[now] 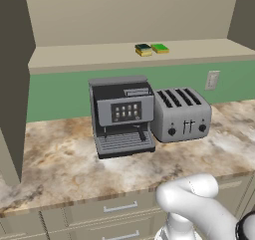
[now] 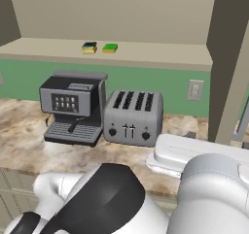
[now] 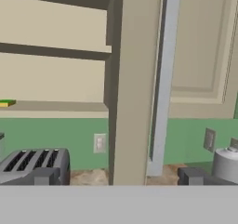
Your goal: Pick up the sponge and sponge from the sink, and place them back in the cabinet, and close the cabinet doors.
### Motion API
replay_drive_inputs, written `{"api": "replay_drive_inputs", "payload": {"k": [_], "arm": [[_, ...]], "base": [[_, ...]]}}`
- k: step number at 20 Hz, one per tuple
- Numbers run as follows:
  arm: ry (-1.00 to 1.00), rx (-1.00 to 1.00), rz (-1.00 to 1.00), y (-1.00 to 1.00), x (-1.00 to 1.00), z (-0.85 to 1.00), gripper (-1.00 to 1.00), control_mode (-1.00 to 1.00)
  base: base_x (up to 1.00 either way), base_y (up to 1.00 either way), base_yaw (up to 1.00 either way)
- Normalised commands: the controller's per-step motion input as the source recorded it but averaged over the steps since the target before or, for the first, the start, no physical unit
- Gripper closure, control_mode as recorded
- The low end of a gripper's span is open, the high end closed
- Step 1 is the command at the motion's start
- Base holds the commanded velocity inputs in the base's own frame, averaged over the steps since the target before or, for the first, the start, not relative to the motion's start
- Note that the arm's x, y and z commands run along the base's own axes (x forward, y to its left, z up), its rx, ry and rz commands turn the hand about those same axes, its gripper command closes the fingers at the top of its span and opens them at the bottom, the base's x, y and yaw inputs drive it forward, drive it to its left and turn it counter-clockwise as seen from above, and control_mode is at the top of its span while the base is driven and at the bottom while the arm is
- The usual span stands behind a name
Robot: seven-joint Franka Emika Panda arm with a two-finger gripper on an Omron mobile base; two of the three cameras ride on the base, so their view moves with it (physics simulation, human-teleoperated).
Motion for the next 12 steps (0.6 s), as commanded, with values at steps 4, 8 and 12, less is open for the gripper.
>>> {"api": "replay_drive_inputs", "payload": {"k": [4,8,12], "arm": [[0.00,0.00,0.00,-0.16,0.00,0.00,-1.00,-1.00],[0.00,0.00,0.00,-0.17,0.00,-0.02,-1.00,-1.00],[0.00,0.00,0.02,-0.11,0.00,-0.07,-1.00,-1.00]], "base": [[0.00,0.00,0.00],[0.00,0.00,0.00],[0.00,0.00,0.00]]}}
